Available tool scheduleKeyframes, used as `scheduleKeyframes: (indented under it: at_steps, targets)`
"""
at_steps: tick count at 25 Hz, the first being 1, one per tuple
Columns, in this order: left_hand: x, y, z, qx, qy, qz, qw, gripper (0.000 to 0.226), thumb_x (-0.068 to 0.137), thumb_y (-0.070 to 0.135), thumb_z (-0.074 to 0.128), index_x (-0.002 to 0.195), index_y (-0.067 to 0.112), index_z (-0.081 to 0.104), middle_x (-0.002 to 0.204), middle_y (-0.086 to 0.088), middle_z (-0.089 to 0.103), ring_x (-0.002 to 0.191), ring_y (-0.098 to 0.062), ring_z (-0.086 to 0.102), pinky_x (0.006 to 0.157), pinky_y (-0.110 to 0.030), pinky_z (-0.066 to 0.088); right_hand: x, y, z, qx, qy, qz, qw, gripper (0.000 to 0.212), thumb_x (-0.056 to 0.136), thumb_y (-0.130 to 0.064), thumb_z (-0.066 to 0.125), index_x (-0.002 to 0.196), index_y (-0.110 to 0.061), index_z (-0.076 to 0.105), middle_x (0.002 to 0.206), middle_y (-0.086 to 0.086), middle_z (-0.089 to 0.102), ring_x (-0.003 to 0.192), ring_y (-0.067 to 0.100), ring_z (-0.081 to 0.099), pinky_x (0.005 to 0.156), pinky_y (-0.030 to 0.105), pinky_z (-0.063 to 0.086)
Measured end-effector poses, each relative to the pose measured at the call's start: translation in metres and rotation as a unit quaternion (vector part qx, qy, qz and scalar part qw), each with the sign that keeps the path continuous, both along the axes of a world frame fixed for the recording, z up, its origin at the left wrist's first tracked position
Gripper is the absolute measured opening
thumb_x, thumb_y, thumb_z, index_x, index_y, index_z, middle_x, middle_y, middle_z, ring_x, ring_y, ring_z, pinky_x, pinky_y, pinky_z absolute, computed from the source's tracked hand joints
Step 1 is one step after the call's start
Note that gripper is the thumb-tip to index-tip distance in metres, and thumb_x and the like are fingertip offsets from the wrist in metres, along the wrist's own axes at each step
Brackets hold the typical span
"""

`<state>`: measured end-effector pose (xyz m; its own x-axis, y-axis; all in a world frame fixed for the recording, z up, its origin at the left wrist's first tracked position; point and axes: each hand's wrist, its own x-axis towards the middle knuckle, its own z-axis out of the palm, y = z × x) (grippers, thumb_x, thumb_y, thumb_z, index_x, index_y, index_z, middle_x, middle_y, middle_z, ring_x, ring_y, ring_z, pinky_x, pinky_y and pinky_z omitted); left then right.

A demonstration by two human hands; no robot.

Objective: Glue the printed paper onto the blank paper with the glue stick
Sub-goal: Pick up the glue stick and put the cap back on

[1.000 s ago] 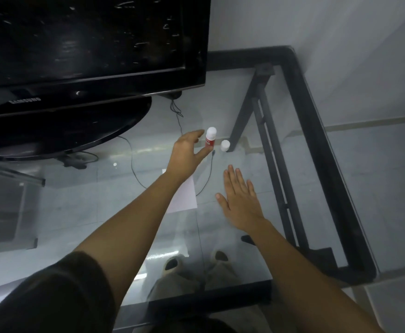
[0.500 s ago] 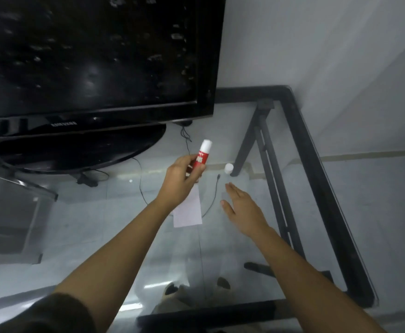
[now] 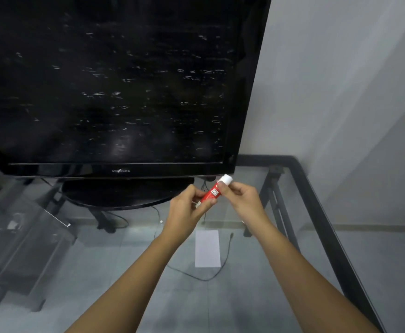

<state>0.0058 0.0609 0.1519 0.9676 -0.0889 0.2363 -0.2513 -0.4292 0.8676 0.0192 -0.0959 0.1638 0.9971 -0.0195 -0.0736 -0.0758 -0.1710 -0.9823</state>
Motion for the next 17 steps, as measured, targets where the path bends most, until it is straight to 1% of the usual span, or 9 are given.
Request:
scheduleKeyframes:
  at_steps: [3, 6, 9, 10, 11, 12, 13, 14, 17]
  targets:
    - [-0.001, -0.003, 0.003, -0.023, -0.011, -0.009, 1.0, 0.019, 0.079, 0.034, 0.068, 0.09, 0.025, 0.055, 0.085, 0.01, 0.06, 0.071, -0.005, 0.055, 0.059, -0.01, 0.045, 0.001, 0.003, 0.004, 0.032, 0.005, -0.01, 0.999, 0.031, 0.072, -0.052, 0.067, 0.09, -0.027, 0.071, 0.086, -0.009, 0.073, 0.086, 0.002, 0.066, 0.066, 0.011, 0.045]
    - [-0.007, -0.006, 0.0, -0.044, -0.008, -0.014, 0.999, 0.029, 0.077, 0.03, 0.072, 0.097, 0.029, 0.05, 0.097, 0.008, 0.06, 0.085, -0.006, 0.06, 0.071, -0.013, 0.051, 0.001, 0.003, 0.007, 0.058, -0.017, -0.039, 0.997, 0.031, 0.069, -0.056, 0.064, 0.084, -0.03, 0.07, 0.08, -0.013, 0.073, 0.082, -0.002, 0.067, 0.061, 0.005, 0.046]
    - [-0.011, -0.006, -0.002, -0.143, 0.043, -0.028, 0.988, 0.022, 0.077, 0.031, 0.071, 0.089, 0.021, 0.055, 0.089, -0.003, 0.067, 0.075, -0.013, 0.066, 0.067, -0.022, 0.055, 0.0, 0.0, 0.008, 0.084, -0.025, -0.038, 0.995, 0.029, 0.07, -0.057, 0.063, 0.081, -0.031, 0.071, 0.08, -0.017, 0.073, 0.083, -0.003, 0.066, 0.062, 0.004, 0.046]
    - [-0.01, -0.005, -0.001, -0.238, 0.101, -0.055, 0.965, 0.023, 0.078, 0.032, 0.068, 0.089, 0.016, 0.057, 0.083, -0.005, 0.068, 0.068, -0.014, 0.066, 0.063, -0.022, 0.055, -0.001, -0.001, 0.007, 0.094, -0.024, -0.03, 0.995, 0.029, 0.07, -0.057, 0.063, 0.08, -0.031, 0.072, 0.081, -0.016, 0.073, 0.085, -0.002, 0.066, 0.064, 0.005, 0.047]
    - [-0.009, -0.006, 0.003, -0.366, 0.193, -0.078, 0.907, 0.025, 0.08, 0.033, 0.065, 0.092, 0.012, 0.056, 0.074, -0.006, 0.068, 0.06, -0.013, 0.065, 0.058, -0.021, 0.053, -0.001, -0.001, 0.007, 0.102, -0.025, -0.023, 0.994, 0.029, 0.071, -0.057, 0.063, 0.08, -0.031, 0.072, 0.083, -0.015, 0.073, 0.086, -0.001, 0.066, 0.065, 0.006, 0.048]
    - [-0.008, -0.007, 0.008, -0.483, 0.294, -0.091, 0.819, 0.027, 0.083, 0.032, 0.062, 0.096, 0.01, 0.055, 0.066, -0.007, 0.065, 0.051, -0.011, 0.061, 0.051, -0.019, 0.052, -0.001, -0.001, 0.007, 0.107, -0.027, -0.02, 0.994, 0.029, 0.07, -0.057, 0.063, 0.081, -0.032, 0.072, 0.084, -0.015, 0.073, 0.087, -0.001, 0.066, 0.066, 0.007, 0.048]
    - [-0.006, -0.008, 0.011, -0.542, 0.358, -0.087, 0.755, 0.029, 0.087, 0.032, 0.057, 0.101, 0.008, 0.052, 0.06, -0.007, 0.062, 0.045, -0.01, 0.057, 0.045, -0.017, 0.05, -0.001, 0.001, 0.008, 0.107, -0.029, -0.022, 0.994, 0.029, 0.069, -0.057, 0.063, 0.081, -0.032, 0.072, 0.084, -0.015, 0.073, 0.088, -0.001, 0.066, 0.067, 0.008, 0.049]
    - [-0.005, -0.008, 0.011, -0.553, 0.377, -0.09, 0.737, 0.03, 0.089, 0.033, 0.054, 0.104, 0.008, 0.05, 0.058, -0.006, 0.06, 0.044, -0.009, 0.055, 0.044, -0.016, 0.048, -0.001, 0.002, 0.008, 0.106, -0.034, -0.025, 0.993, 0.031, 0.069, -0.058, 0.063, 0.082, -0.032, 0.071, 0.085, -0.015, 0.073, 0.089, -0.001, 0.066, 0.069, 0.009, 0.049]
    - [-0.003, -0.008, 0.005, -0.453, 0.241, -0.098, 0.853, 0.03, 0.084, 0.036, 0.059, 0.101, 0.013, 0.05, 0.063, -0.001, 0.061, 0.054, -0.008, 0.053, 0.054, -0.017, 0.047, 0.001, 0.004, 0.012, 0.114, -0.05, -0.031, 0.992, 0.03, 0.069, -0.059, 0.063, 0.08, -0.033, 0.072, 0.085, -0.013, 0.074, 0.09, 0.002, 0.067, 0.071, 0.009, 0.049]
